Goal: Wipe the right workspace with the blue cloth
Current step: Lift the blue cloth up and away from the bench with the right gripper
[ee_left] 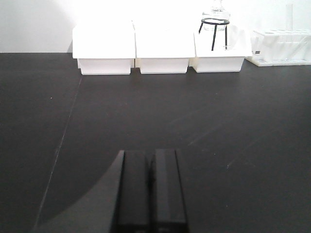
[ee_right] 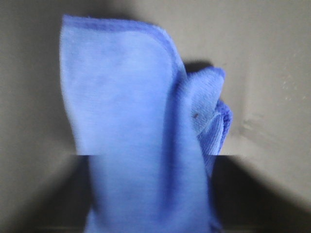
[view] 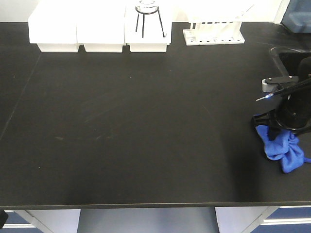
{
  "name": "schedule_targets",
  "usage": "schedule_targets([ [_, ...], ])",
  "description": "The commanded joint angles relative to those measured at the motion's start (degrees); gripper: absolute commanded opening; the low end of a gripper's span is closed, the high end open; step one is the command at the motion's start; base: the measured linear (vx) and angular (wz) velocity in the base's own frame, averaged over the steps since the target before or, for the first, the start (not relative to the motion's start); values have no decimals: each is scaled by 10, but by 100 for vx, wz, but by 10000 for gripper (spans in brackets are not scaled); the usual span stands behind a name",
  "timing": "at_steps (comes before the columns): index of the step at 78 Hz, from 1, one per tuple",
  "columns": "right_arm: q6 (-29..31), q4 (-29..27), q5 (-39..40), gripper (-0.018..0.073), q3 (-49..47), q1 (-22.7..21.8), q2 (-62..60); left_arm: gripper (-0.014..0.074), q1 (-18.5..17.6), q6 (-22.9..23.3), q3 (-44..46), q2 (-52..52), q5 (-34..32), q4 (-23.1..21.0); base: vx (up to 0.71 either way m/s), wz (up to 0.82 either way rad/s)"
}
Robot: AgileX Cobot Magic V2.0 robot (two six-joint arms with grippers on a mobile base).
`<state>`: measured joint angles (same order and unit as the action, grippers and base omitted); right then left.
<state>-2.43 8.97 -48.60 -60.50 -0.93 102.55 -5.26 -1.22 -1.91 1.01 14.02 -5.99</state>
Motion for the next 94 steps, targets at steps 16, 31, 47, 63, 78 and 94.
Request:
schedule_targets([
  [16,6,12,4,-10,-18,-1,-60,-6,0,0,14,6,-47,-3,0,0],
  [31,13,11,4,-7,-20,-1,-169,-6,0,0,14,6,-47,-3,0,0],
  [47,13,-1,-19,-7,-20,-1,-322,-6,0,0,14,6,-47,-3,0,0],
  [63,15,-37,-100,-7,-20,-1,-458,-6,0,0,14,6,-47,-3,0,0],
  [78,15,-48,-152,-7,-20,-1,-556,-6,0,0,14,6,-47,-3,0,0],
  [94,15,-43,-153,-7,-18,-1,-608,-6,0,0,14,6,-47,-3,0,0],
])
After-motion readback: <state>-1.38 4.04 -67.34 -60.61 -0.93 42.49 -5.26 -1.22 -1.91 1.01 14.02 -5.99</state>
